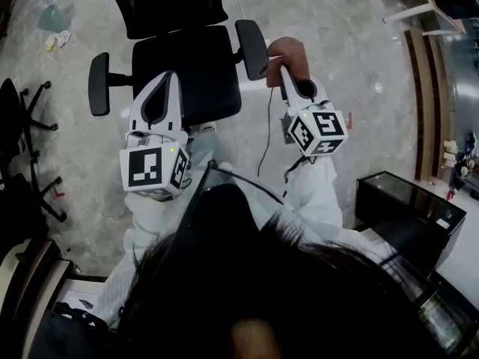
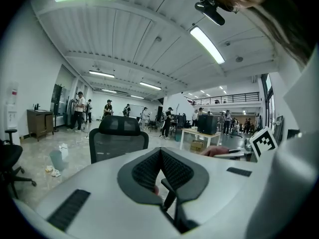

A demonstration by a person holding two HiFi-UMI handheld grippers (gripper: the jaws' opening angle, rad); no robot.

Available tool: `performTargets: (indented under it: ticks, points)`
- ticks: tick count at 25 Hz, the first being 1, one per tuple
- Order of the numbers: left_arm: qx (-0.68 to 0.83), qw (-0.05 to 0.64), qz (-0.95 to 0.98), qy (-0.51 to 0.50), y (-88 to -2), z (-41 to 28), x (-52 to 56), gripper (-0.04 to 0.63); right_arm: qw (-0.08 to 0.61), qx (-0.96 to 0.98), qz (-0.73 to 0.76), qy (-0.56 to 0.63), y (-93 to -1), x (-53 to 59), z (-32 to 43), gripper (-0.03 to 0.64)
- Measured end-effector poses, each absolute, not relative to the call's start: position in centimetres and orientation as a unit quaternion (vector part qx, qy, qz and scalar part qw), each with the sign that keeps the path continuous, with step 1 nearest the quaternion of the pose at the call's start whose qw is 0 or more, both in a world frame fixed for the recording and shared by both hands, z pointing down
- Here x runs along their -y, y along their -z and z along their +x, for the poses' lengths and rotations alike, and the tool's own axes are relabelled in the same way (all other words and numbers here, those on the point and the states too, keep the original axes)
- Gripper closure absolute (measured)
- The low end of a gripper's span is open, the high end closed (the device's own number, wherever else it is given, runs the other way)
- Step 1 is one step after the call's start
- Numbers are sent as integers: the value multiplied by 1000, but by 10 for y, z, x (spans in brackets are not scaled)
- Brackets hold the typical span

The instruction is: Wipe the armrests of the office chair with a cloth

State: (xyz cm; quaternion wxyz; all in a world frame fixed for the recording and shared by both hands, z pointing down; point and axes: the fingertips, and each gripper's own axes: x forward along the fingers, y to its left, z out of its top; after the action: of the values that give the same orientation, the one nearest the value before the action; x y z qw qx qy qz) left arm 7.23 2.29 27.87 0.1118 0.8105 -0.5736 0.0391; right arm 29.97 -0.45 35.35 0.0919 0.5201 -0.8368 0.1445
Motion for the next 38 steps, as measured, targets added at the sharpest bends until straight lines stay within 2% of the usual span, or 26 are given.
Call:
performTargets:
  ticks: [10,22,26,33,38]
  points:
    - [562,141,813,-59,-312,60,74,594,123,818,535,-171,-411,143,313,567]
    - [576,188,792,-78,-350,74,100,594,201,825,502,-166,-469,228,319,566]
    - [578,202,786,-90,-365,75,96,594,261,830,470,-147,-507,260,308,566]
    - [590,213,771,-111,-386,59,86,594,436,810,371,-125,-610,257,279,568]
    - [594,220,766,-109,-389,55,81,594,466,805,333,-155,-625,237,268,568]
